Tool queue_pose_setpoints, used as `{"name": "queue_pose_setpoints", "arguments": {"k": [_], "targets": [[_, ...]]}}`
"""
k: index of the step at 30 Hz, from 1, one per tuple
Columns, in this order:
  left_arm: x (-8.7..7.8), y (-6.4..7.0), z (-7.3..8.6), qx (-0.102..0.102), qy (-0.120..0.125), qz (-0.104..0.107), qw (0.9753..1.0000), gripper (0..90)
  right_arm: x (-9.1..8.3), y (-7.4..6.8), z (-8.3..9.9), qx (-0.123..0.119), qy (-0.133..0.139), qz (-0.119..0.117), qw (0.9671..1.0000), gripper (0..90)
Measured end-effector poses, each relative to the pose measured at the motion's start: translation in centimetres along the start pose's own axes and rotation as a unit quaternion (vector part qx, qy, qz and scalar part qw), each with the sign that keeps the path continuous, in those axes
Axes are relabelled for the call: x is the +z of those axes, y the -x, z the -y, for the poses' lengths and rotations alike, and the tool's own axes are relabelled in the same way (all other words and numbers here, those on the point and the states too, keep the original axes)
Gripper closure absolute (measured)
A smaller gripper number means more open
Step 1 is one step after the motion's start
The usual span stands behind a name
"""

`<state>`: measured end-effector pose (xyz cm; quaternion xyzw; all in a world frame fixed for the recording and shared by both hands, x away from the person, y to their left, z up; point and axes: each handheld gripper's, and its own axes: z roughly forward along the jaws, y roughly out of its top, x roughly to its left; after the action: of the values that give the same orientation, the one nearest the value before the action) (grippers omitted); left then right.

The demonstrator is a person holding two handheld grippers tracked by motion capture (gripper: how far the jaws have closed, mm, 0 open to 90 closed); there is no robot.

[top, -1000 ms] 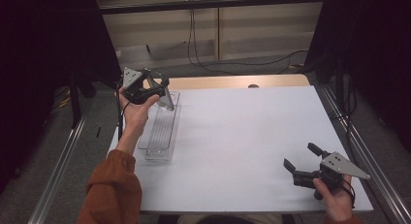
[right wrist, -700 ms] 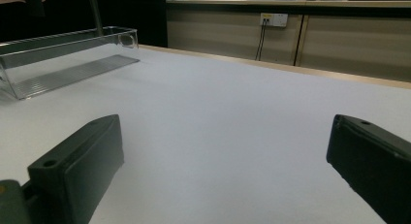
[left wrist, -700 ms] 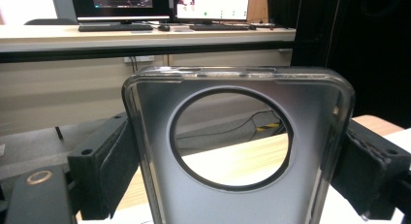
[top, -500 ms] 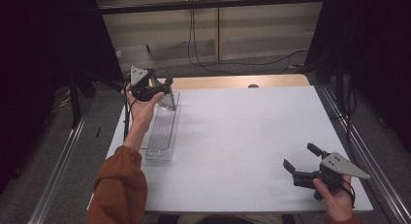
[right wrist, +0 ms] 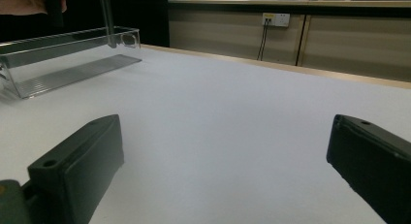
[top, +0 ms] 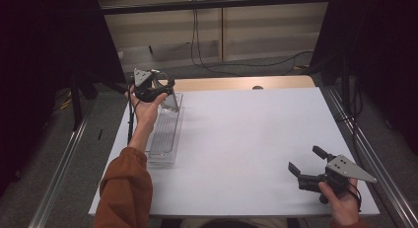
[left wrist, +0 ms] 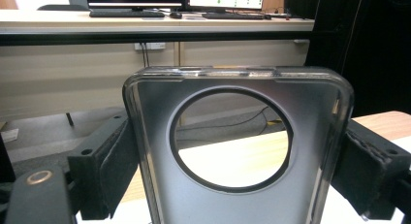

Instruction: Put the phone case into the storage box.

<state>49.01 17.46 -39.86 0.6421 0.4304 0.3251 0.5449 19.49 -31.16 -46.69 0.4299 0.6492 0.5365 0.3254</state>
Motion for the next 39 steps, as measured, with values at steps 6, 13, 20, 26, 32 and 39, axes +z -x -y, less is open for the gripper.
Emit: {"name": "queue_pose_setpoints", "arguments": {"k": [6, 13, 20, 26, 32, 39], "targets": [[0.7, 0.0, 0.3, -0.006, -0.002, 0.0, 1.0, 12.6, 0.0, 0.0, 0.0, -0.001, 0.001, -0.002, 1.0, 0.0], [1.3, -0.3, 0.5, -0.002, -0.008, -0.004, 1.0, 12.6, 0.0, 0.0, 0.0, 0.002, 0.001, 0.0, 1.0, 0.0], [1.7, -0.6, 0.9, 0.003, -0.008, -0.01, 0.9999, 12.6, 0.0, 0.0, 0.1, 0.004, 0.0, 0.0, 1.0, 0.0], [2.1, -0.9, 1.3, 0.001, -0.016, -0.02, 0.9997, 12.5, -0.1, 0.0, 0.1, 0.001, 0.0, -0.002, 1.0, 0.0], [2.5, -0.8, 1.6, -0.001, -0.018, -0.019, 0.9997, 12.5, -0.2, 0.1, 0.1, 0.005, -0.001, 0.001, 1.0, 0.0], [2.9, -0.5, 1.5, 0.003, -0.025, -0.024, 0.9994, 12.4, -0.1, 0.1, 0.1, 0.006, 0.0, 0.001, 1.0, 0.0]]}}
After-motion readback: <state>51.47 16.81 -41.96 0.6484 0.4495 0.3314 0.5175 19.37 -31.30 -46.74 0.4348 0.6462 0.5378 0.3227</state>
